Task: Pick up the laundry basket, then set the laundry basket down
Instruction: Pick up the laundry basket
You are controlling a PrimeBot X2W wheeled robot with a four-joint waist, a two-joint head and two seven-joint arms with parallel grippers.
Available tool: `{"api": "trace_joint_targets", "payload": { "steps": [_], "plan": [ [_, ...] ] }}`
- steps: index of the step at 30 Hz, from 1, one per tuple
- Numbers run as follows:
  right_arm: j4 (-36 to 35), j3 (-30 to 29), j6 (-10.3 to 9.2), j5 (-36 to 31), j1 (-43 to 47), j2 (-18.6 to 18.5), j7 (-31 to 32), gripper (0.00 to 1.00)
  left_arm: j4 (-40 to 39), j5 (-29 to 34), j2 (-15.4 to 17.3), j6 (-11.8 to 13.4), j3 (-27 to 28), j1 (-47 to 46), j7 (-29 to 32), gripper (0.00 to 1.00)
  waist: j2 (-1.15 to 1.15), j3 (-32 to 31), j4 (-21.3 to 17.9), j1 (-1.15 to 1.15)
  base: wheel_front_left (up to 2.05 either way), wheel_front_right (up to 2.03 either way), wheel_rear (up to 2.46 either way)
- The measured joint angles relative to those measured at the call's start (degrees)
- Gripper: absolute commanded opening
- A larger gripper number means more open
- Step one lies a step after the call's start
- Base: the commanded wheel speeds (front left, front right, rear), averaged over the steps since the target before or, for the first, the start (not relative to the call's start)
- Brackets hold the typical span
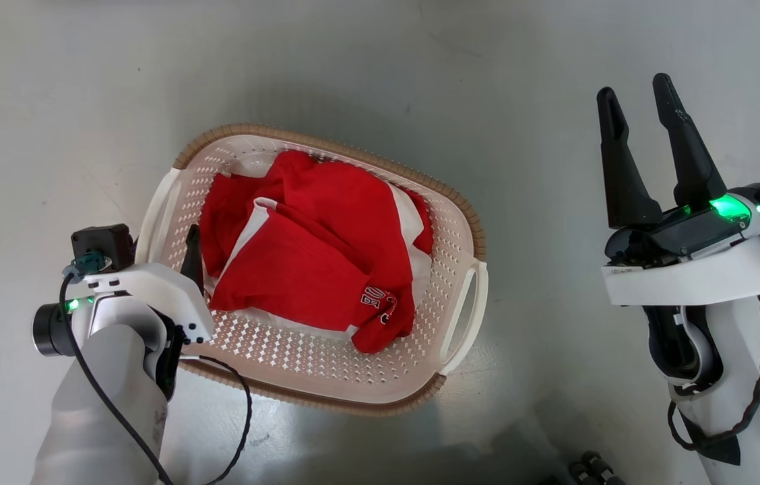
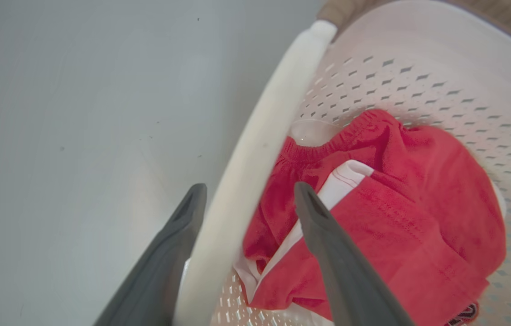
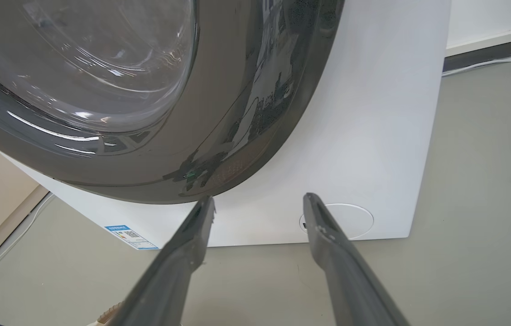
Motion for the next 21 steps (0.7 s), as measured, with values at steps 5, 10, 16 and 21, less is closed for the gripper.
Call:
{"api": "trace_joint_targets", "payload": {
  "steps": [5,10,16,21],
  "plan": [
    [0.0,0.2,0.0,0.01,-0.02,0.09,0.0,1.0,2.66,0.23,0.01,-0.55,-1.03,-1.43,0.0,0.31,0.0,0.41,-0.28,0.0,0.0,0.0,0.0],
    [0.2,0.16,0.0,0.03,-0.26,0.09,0.0,1.0,4.04,0.19,0.12,-1.01,-1.85,-1.69,0.08,0.0,0.0,0.08,-0.42,0.0,0.0,0.0,0.0],
    [0.49,0.21,0.0,0.03,-1.11,0.44,0.0,1.0,2.6,-1.72,-1.59,-1.05,-1.52,-1.6,0.04,0.0,0.0,-0.94,-0.39,0.0,0.0,0.0,0.0],
    [1.04,0.44,0.0,0.03,-1.12,0.67,0.0,1.0,1.75,-2.29,-0.79,-1.0,-2.38,-1.05,0.08,0.0,0.0,-1.87,-0.41,0.0,0.0,0.0,0.0]
  ]
}}
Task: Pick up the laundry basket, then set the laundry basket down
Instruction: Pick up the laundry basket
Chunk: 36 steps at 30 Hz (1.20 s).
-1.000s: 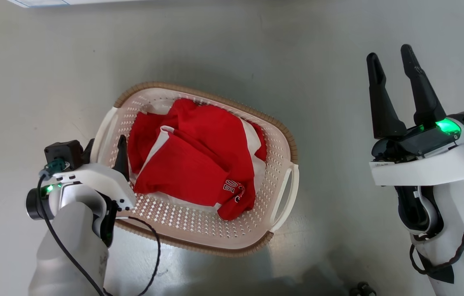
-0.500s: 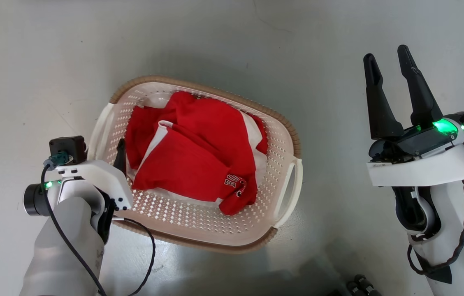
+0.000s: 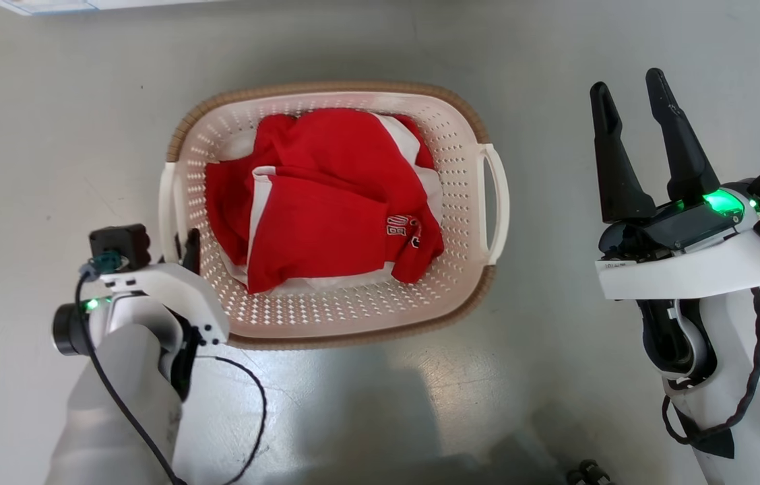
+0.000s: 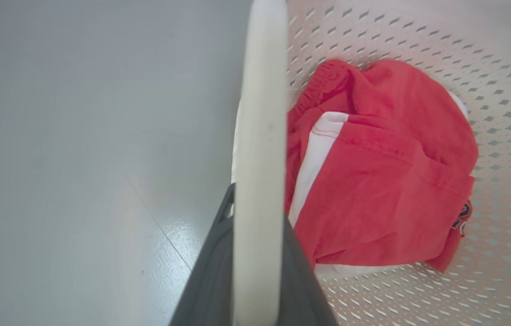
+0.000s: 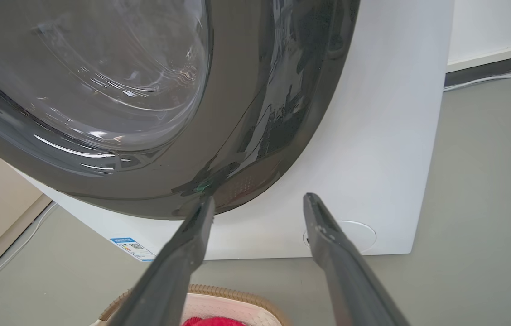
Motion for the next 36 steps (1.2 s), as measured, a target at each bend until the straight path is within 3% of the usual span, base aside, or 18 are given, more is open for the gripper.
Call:
{"api": "trace_joint_targets", "payload": {
  "steps": [8,14,36],
  "plan": [
    [0.18,-0.03,0.0,0.02,0.01,0.08,0.0,1.0,-1.04,-3.22,-1.51,0.0,-2.23,2.12,0.08,0.0,0.0,-1.14,-0.4,0.0,0.0,0.0,0.0],
    [0.29,-0.05,0.0,0.02,0.02,0.14,0.0,1.0,-1.21,-6.09,-1.44,0.0,-0.94,2.11,0.08,0.0,0.0,-1.22,-0.63,0.0,0.0,0.0,0.0],
    [0.47,0.26,0.0,0.02,0.0,0.07,0.0,1.0,-0.1,-4.8,-1.8,0.0,-0.8,1.98,0.08,0.0,0.0,-0.59,-1.31,0.0,0.0,0.0,0.0]
  ]
}}
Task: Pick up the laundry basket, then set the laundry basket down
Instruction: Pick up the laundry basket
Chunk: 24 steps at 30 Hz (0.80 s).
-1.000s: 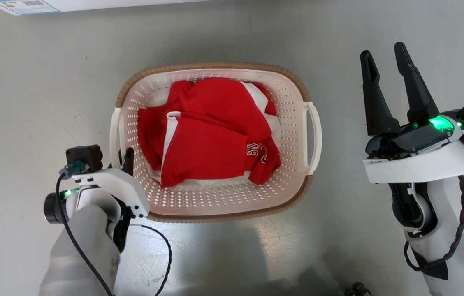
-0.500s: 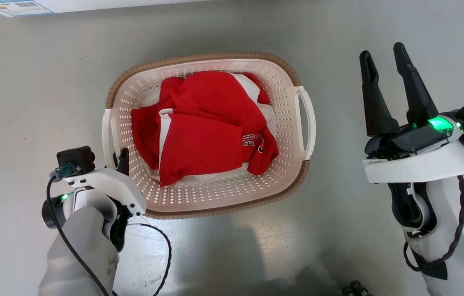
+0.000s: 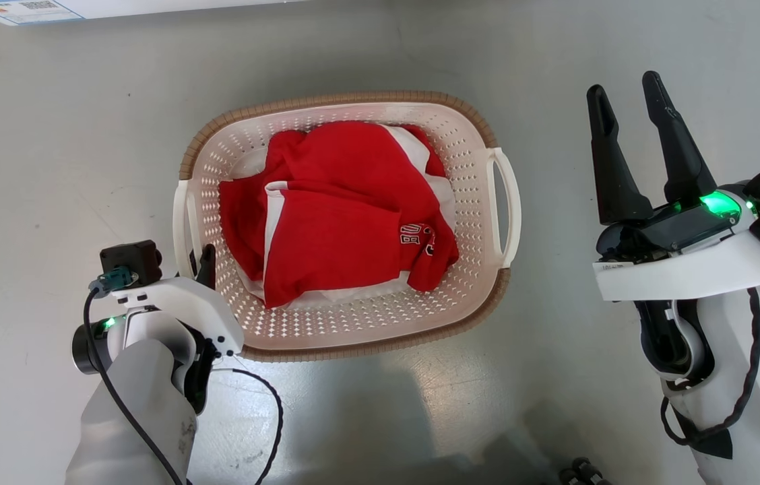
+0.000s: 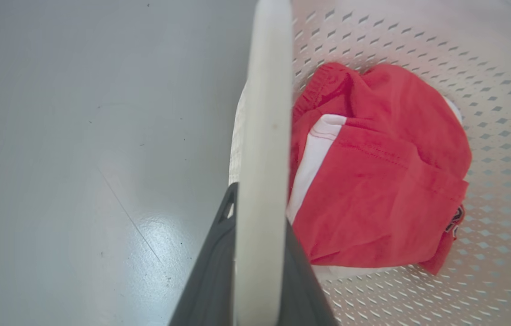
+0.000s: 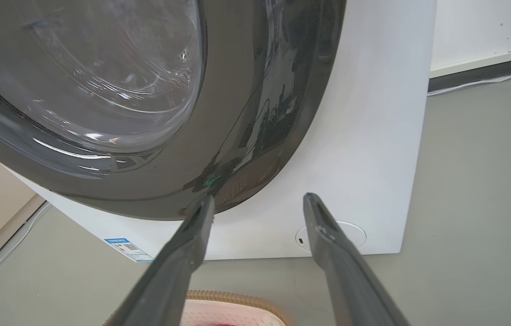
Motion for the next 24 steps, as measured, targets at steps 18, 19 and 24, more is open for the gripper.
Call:
{"api": "trace_joint_targets", "payload": {
  "steps": [18,19,24],
  "plan": [
    [0.11,0.29,0.0,0.02,-0.01,-0.14,0.0,1.0,0.71,0.01,-1.1,-0.07,0.75,-0.23,-0.08,1.0,0.0,-0.39,0.12,0.0,0.0,0.0,0.0],
    [0.13,0.31,0.0,0.01,-0.01,-0.13,0.0,1.0,0.73,0.01,-1.07,-0.07,0.8,-0.23,-0.08,1.0,0.0,-0.46,0.11,0.0,0.0,0.0,0.0],
    [0.53,0.68,0.0,0.4,-0.01,0.02,0.0,1.0,0.07,0.97,-0.91,0.02,1.34,-0.19,-0.08,1.0,0.0,-1.38,-0.01,0.0,0.0,0.0,0.0]
  ]
}}
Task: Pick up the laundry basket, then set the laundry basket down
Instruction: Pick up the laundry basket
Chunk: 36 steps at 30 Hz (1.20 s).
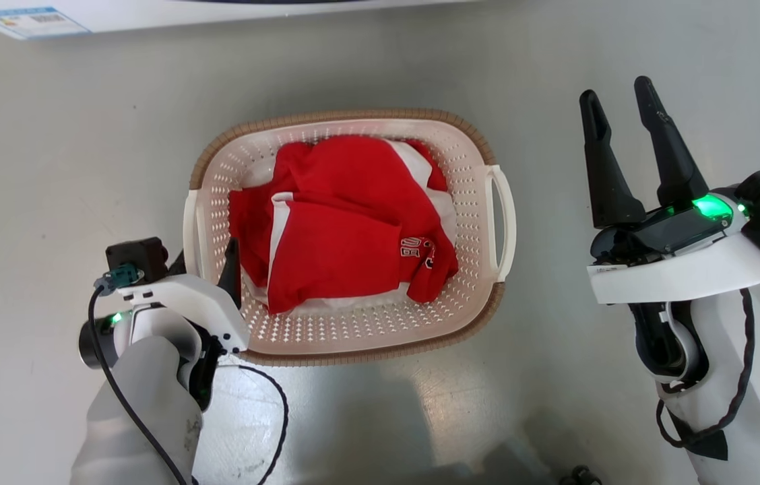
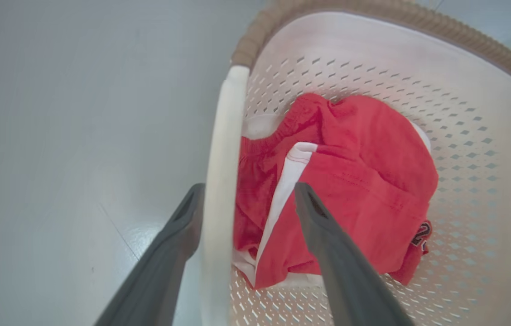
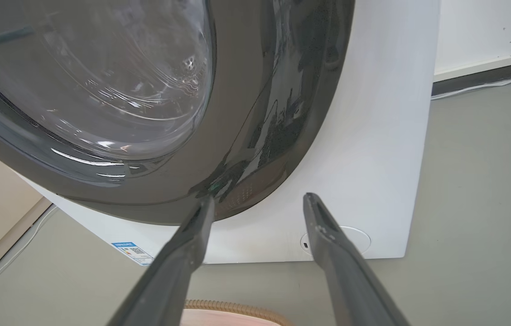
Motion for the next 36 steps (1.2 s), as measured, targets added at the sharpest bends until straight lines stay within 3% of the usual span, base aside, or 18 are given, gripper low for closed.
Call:
{"api": "trace_joint_targets", "payload": {
  "steps": [11,23,36],
  "plan": [
    [1.54,1.01,0.0,0.62,0.13,0.91,0.0,1.0,-5.93,2.56,1.94,1.68,0.89,4.97,-0.01,1.0,0.0,-6.94,-0.6,0.0,0.0,0.0,0.0],
    [4.55,0.55,0.0,0.14,5.04,1.4,0.0,1.0,-23.9,7.5,1.18,1.01,0.15,14.54,-0.01,1.0,0.0,-19.68,0.03,0.0,0.0,0.0,0.0],
    [5.83,-2.35,0.0,-1.46,12.22,2.13,0.0,1.0,-38.16,7.42,0.05,0.42,0.18,25.71,-0.01,1.0,0.0,-32.23,1.26,0.0,0.0,0.0,0.0]
  ]
}}
